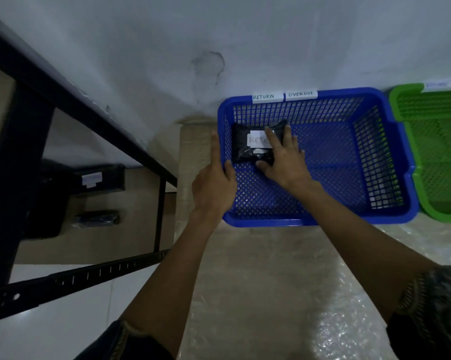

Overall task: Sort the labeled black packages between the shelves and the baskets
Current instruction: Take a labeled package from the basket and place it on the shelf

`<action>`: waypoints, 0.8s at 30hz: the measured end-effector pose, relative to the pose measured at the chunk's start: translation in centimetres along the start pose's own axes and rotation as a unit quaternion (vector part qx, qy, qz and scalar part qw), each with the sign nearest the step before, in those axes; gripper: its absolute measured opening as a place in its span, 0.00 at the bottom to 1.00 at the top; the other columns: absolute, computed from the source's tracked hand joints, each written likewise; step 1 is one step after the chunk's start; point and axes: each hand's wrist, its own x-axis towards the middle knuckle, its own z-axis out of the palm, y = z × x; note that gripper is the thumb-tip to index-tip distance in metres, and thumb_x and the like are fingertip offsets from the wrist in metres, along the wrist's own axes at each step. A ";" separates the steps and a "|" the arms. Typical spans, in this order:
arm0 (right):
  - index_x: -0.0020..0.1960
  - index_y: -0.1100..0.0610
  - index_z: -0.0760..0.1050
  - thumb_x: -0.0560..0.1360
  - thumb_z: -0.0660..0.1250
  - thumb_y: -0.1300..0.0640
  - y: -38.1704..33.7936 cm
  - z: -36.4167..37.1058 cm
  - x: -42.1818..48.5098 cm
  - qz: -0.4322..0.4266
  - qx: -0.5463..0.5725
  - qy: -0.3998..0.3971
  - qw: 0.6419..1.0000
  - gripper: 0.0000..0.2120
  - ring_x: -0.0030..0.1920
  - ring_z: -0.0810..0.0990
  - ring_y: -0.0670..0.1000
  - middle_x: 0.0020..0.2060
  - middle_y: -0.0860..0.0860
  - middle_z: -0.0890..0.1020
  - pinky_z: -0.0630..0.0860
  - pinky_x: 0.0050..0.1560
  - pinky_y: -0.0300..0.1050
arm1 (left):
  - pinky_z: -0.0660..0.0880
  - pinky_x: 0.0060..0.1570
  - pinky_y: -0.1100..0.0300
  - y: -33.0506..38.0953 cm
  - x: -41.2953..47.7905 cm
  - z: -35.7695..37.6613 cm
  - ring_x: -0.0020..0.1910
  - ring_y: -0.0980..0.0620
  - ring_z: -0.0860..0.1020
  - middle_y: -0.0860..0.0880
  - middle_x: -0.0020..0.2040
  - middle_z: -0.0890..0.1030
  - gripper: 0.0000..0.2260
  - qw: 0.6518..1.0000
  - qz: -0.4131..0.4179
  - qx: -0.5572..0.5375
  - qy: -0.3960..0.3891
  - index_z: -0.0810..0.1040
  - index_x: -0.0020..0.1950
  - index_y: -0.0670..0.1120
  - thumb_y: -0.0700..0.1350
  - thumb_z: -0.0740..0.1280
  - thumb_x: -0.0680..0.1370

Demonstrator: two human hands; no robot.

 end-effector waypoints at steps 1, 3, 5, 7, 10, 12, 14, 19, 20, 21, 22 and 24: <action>0.77 0.47 0.47 0.74 0.68 0.49 0.0 -0.4 -0.4 0.000 0.030 0.008 1.000 0.40 0.76 0.45 0.63 0.77 0.59 0.43 0.48 0.71 0.67 | 0.75 0.39 0.52 0.0 0.1 -0.1 0.39 0.47 0.77 0.44 0.45 0.79 0.28 1.000 0.007 0.010 0.000 0.43 0.78 0.56 0.50 0.54 0.82; 0.77 0.48 0.50 0.74 0.69 0.50 0.0 -1.3 -1.6 -0.019 0.070 0.026 0.997 0.39 0.76 0.49 0.60 0.77 0.58 0.50 0.49 0.72 0.67 | 0.74 0.48 0.50 -0.2 0.2 -0.5 0.54 0.43 0.74 0.41 0.59 0.74 0.29 0.999 0.018 0.031 -0.008 0.44 0.79 0.55 0.52 0.56 0.81; 0.76 0.50 0.54 0.74 0.69 0.50 0.0 -2.5 -3.4 -0.052 0.093 0.034 0.994 0.36 0.73 0.60 0.59 0.75 0.57 0.61 0.57 0.71 0.65 | 0.72 0.58 0.45 0.0 0.3 -1.3 0.61 0.40 0.70 0.40 0.64 0.68 0.29 0.999 0.028 0.041 -0.013 0.51 0.78 0.53 0.55 0.58 0.80; 0.73 0.53 0.60 0.75 0.69 0.52 -0.5 -3.7 -5.6 -0.080 0.101 0.036 0.991 0.31 0.67 0.70 0.58 0.69 0.57 0.70 0.69 0.66 0.57 | 0.70 0.61 0.43 0.5 0.0 -2.5 0.63 0.40 0.67 0.41 0.64 0.68 0.26 0.999 0.047 0.027 0.004 0.61 0.75 0.51 0.54 0.61 0.78; 0.65 0.57 0.71 0.75 0.69 0.53 -1.8 -5.4 -9.1 -0.101 0.104 0.030 0.989 0.21 0.58 0.78 0.55 0.58 0.57 0.80 0.74 0.58 0.48 | 0.69 0.63 0.47 1.4 -1.4 -4.7 0.65 0.43 0.68 0.43 0.63 0.70 0.21 0.997 0.082 0.002 0.002 0.70 0.69 0.48 0.52 0.64 0.78; 0.59 0.56 0.75 0.74 0.69 0.52 -2.7 -6.3 -11.5 -0.099 0.102 0.021 0.990 0.15 0.49 0.80 0.53 0.48 0.55 0.82 0.76 0.54 0.48 | 0.70 0.63 0.52 1.9 -3.1 -6.5 0.64 0.46 0.71 0.44 0.63 0.73 0.20 0.994 0.105 -0.029 -0.023 0.73 0.68 0.46 0.51 0.66 0.77; 0.56 0.55 0.77 0.74 0.69 0.51 -3.6 -7.0 -14.2 -0.100 0.097 0.015 0.990 0.13 0.44 0.78 0.51 0.43 0.52 0.81 0.76 0.52 0.47 | 0.72 0.60 0.54 2.3 -5.4 -8.5 0.59 0.49 0.76 0.45 0.61 0.77 0.18 0.988 0.135 -0.056 -0.041 0.75 0.65 0.45 0.49 0.68 0.77; 0.57 0.54 0.76 0.72 0.71 0.48 -5.7 -7.8 -22.4 -0.149 0.084 0.046 0.984 0.16 0.48 0.80 0.50 0.47 0.51 0.82 0.77 0.52 0.48 | 0.74 0.53 0.58 2.2 -13.3 -12.9 0.51 0.53 0.78 0.48 0.55 0.80 0.14 0.979 0.187 -0.080 0.005 0.79 0.61 0.46 0.48 0.68 0.77; 0.58 0.54 0.76 0.72 0.71 0.48 -6.1 -7.9 -24.2 -0.162 0.084 0.055 0.982 0.17 0.50 0.80 0.50 0.49 0.51 0.82 0.77 0.54 0.48 | 0.74 0.53 0.58 2.0 -15.2 -13.8 0.50 0.53 0.78 0.49 0.54 0.81 0.13 0.977 0.196 -0.083 0.018 0.79 0.60 0.46 0.48 0.68 0.77; 0.58 0.54 0.76 0.72 0.71 0.48 -6.6 -8.0 -26.1 -0.175 0.086 0.066 0.979 0.17 0.51 0.80 0.48 0.51 0.50 0.82 0.77 0.55 0.47 | 0.74 0.52 0.59 1.8 -17.2 -14.7 0.49 0.54 0.77 0.51 0.54 0.81 0.13 0.975 0.202 -0.085 0.031 0.79 0.59 0.47 0.48 0.68 0.77; 0.58 0.53 0.76 0.71 0.72 0.49 -7.2 -8.2 -28.1 -0.187 0.086 0.080 0.975 0.17 0.50 0.79 0.46 0.51 0.49 0.82 0.76 0.55 0.46 | 0.74 0.50 0.60 1.6 -19.3 -15.7 0.48 0.55 0.77 0.53 0.53 0.80 0.12 0.973 0.207 -0.090 0.043 0.80 0.59 0.47 0.48 0.68 0.77; 0.58 0.52 0.76 0.71 0.72 0.49 -8.5 -8.5 -32.3 -0.207 0.090 0.113 0.968 0.18 0.49 0.77 0.43 0.51 0.48 0.81 0.76 0.55 0.44 | 0.72 0.46 0.67 1.2 -23.5 -18.0 0.46 0.60 0.76 0.58 0.49 0.78 0.10 0.969 0.221 -0.099 0.057 0.80 0.57 0.49 0.48 0.68 0.77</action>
